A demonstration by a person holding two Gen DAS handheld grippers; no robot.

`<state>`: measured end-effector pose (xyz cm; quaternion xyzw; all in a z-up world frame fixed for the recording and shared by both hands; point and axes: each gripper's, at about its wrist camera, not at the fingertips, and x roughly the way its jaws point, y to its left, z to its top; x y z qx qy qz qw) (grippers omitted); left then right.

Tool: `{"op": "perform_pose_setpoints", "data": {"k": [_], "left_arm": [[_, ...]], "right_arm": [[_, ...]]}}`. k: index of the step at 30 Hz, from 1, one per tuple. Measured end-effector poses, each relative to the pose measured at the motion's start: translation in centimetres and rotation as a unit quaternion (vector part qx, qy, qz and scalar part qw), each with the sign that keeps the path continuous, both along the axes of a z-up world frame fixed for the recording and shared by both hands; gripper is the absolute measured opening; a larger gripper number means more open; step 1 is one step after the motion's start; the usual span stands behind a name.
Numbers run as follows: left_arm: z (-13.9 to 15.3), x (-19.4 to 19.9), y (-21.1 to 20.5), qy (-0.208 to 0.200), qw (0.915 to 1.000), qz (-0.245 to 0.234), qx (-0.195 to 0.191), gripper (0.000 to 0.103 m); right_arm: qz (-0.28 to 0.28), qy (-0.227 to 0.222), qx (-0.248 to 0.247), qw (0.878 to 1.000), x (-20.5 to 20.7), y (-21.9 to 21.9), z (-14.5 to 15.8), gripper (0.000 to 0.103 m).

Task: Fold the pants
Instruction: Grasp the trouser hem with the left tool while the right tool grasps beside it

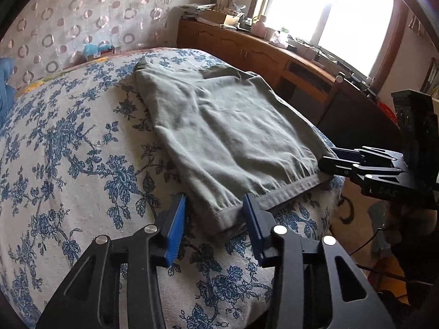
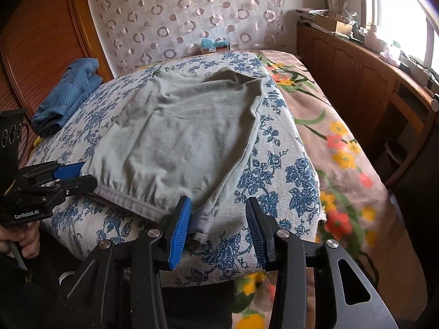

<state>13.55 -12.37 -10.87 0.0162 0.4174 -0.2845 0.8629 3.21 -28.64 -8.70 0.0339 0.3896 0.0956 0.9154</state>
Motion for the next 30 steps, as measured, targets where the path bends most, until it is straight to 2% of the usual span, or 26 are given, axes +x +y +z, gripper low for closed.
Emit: {"op": "perform_pose_setpoints", "data": {"k": [6,7,8,9,11,18,25,30], "left_arm": [[0.0,-0.1,-0.1,-0.005,1.0000,0.003,0.003,0.042],[0.0,-0.1,0.0,-0.005,1.0000,0.001,0.000,0.037],[-0.1,0.0,0.0,-0.001,1.0000,-0.003,-0.005,0.027],[0.0,0.1,0.0,0.001,1.0000,-0.002,-0.009,0.020],[0.1,0.1,0.1,-0.003,1.0000,0.003,-0.005,0.014],[0.4,0.1,0.5,-0.002,0.9999,0.008,-0.009,0.014],[-0.1,0.4,0.4,0.007,0.9999,0.010,-0.006,0.014],[-0.2,0.5,0.3,0.008,0.9999,0.009,-0.006,0.018]], "right_arm": [[0.002,-0.002,0.001,1.000,0.1,0.4,-0.3,0.043],[0.002,-0.003,0.001,1.000,0.0,0.4,-0.4,0.043],[0.002,-0.003,0.000,1.000,0.1,0.5,-0.3,0.043],[0.003,-0.004,0.000,1.000,0.1,0.5,-0.3,0.043],[0.005,-0.006,-0.003,1.000,0.1,0.7,-0.4,0.043],[0.011,-0.008,-0.014,1.000,-0.1,1.2,-0.4,0.043],[0.020,-0.008,-0.010,1.000,0.1,1.4,-0.4,0.027],[0.027,-0.006,-0.006,1.000,0.3,1.5,-0.4,0.021]]}}
